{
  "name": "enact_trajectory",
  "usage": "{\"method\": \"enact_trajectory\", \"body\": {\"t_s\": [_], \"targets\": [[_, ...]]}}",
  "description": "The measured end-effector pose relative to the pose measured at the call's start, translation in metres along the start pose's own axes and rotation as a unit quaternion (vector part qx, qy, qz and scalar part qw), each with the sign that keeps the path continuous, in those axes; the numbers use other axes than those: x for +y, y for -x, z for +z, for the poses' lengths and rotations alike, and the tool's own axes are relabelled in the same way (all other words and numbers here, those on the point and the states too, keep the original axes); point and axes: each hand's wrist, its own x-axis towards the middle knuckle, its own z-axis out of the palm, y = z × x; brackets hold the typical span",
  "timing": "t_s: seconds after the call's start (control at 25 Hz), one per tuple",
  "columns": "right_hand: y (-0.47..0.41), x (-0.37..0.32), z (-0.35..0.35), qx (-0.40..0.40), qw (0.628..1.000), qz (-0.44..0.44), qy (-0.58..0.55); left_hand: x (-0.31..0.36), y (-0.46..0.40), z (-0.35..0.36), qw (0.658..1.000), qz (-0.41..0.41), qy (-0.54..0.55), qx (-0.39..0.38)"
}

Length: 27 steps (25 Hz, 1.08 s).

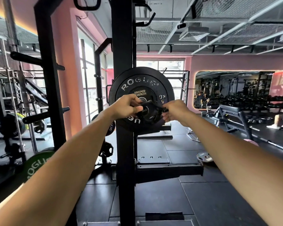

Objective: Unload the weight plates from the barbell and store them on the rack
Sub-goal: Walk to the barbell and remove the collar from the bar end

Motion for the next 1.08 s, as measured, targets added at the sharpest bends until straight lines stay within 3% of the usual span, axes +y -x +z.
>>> {"method": "enact_trajectory", "body": {"t_s": [0.2, 0.48, 1.08], "targets": [[0.021, 0.002, -0.045, 0.02, 0.998, 0.006, -0.062, 0.03, -0.015, 0.032, 0.999, 0.008, 0.046, -0.01], [0.006, 0.033, -0.118, 0.029, 0.999, 0.046, -0.002, 0.048, -0.061, 0.103, 0.992, 0.012, 0.114, -0.047], [-0.146, 0.154, -0.178, 0.044, 0.995, 0.078, 0.051, -0.047, -0.24, 0.235, 0.982, -0.032, 0.154, -0.107]]}}
